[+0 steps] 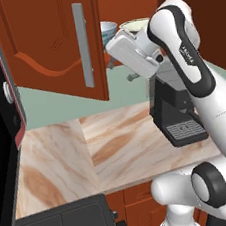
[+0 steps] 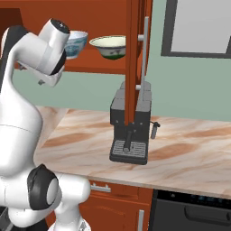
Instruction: Move the bowls from the cabinet to the plates on the dining table.
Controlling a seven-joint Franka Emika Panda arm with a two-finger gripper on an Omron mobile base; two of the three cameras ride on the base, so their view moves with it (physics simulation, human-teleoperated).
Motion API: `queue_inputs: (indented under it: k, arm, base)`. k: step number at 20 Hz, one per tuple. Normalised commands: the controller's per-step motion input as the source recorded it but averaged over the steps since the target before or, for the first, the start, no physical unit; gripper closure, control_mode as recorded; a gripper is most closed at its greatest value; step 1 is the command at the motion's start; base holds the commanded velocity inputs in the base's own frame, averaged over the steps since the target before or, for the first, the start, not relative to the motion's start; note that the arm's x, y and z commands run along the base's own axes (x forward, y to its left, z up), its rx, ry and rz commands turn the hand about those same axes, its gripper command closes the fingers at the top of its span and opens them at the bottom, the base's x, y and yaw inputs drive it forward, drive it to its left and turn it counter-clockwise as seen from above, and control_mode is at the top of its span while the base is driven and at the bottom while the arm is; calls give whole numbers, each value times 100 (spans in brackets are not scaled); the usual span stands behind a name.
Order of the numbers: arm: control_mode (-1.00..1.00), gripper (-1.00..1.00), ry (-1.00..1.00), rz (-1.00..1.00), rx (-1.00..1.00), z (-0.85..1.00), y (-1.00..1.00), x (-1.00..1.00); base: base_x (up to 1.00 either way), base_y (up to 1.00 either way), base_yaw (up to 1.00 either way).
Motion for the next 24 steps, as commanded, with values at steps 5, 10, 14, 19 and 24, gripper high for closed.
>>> queue_inputs:
  k: [5, 10, 14, 19, 24]
  arm:
    - [-100, -100, -5, 0, 11, 0, 2, 25]
    - [-100, -100, -3, 0, 9, 0, 15, 30]
    - [-100, -100, -2, 4, 4, 0, 52, 15]
    - [-100, -100, -2, 7, 6, 0, 57, 2]
    - [-100, -100, -4, 12, 10, 0, 42, -2]
  base:
    - [0, 0, 0]
    - [0, 0, 0]
    - [0, 0, 0]
    - [0, 0, 0]
    - [0, 0, 0]
